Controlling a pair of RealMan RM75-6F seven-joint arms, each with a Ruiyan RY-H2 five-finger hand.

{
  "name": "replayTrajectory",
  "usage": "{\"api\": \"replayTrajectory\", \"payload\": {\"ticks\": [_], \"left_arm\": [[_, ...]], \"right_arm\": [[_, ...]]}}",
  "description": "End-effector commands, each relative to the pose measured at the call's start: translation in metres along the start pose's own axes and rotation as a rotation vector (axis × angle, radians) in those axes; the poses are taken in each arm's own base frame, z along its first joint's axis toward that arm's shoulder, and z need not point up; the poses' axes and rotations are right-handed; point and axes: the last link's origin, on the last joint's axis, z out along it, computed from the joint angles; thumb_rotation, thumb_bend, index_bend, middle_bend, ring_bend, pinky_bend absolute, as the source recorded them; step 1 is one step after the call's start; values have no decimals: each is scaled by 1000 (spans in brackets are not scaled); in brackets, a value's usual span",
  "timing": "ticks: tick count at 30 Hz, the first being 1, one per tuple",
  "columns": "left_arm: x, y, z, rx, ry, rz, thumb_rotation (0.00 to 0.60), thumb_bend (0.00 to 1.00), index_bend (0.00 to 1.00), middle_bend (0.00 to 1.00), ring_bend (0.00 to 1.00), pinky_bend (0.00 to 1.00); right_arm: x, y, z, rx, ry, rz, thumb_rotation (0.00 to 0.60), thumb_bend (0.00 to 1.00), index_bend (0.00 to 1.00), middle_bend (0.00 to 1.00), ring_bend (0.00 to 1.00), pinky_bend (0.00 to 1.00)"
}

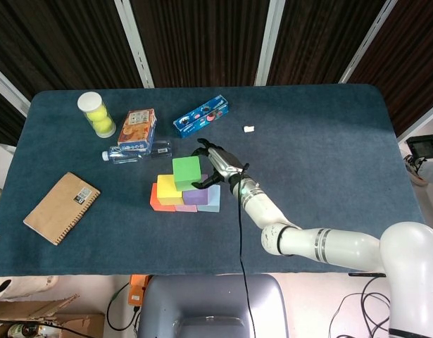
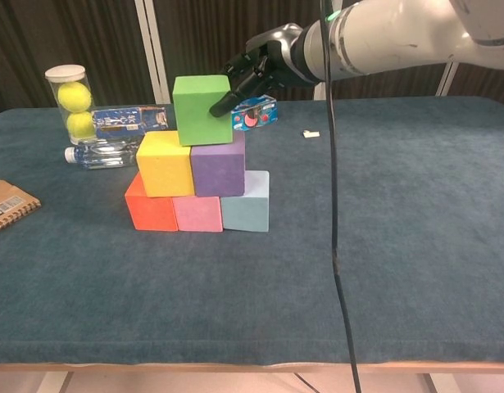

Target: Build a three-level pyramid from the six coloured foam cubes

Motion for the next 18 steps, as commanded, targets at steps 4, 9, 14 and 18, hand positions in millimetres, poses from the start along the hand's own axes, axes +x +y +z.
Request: {"api": "replayTrajectory", "payload": {"ticks": [4, 9, 14, 18], "left_arm": [[0, 1, 0, -3, 2, 0, 600, 214, 67, 17, 0, 96], [-1, 0, 0, -10, 0, 0, 600, 215, 67, 17, 0, 96], [-3, 1, 3, -27, -10, 3, 600, 214, 67, 17, 0, 96], [-4, 3, 3, -44, -10, 6, 600, 214, 67, 17, 0, 97]], "right_arm": [[2, -4, -6, 0, 12, 0, 600, 156, 542, 0, 0, 0], [7, -11, -19, 3, 42, 4, 600, 156, 570, 0, 0, 0], [8, -17, -37, -21, 83, 30, 600, 156, 592, 0, 0, 0], [4, -20, -46, -66, 98, 37, 600, 156, 588, 0, 0, 0]]}}
